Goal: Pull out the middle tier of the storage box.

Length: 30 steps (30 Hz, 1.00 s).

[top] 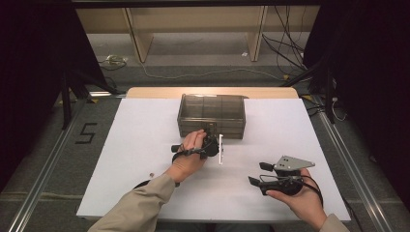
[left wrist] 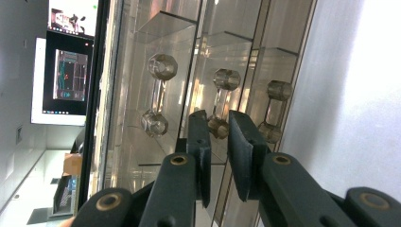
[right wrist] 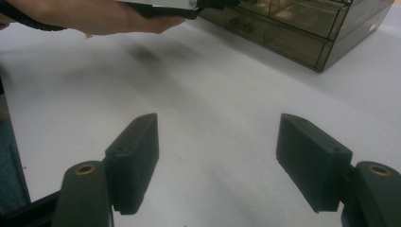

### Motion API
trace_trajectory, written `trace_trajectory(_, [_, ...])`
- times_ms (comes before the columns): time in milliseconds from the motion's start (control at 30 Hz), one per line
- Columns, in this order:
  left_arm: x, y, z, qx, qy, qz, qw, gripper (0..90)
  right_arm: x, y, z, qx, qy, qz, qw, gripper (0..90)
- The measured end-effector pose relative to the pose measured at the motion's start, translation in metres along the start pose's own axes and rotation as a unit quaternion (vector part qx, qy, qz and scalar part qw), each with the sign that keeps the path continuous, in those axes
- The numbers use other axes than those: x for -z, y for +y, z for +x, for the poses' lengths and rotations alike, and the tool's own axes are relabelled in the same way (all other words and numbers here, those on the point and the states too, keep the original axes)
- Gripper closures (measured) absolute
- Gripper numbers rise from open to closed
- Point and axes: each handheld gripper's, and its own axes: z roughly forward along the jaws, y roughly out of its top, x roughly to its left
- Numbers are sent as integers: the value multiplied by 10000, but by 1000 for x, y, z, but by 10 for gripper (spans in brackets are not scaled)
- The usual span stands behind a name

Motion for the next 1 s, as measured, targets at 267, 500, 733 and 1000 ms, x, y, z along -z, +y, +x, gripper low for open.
trace_trajectory(267, [0,0,-1,5,24,1,10000,798,0,0,0,-2,4,-7,10000,316])
trace_trajectory(500, [0,0,-1,-23,38,14,10000,798,0,0,0,17,7,-5,10000,316])
trace_trajectory(733, [1,0,-2,-41,62,30,10000,800,0,0,0,18,6,-8,10000,316])
trace_trajectory(1000, [1,0,-3,-61,97,29,9999,800,0,0,0,21,5,-3,10000,317])
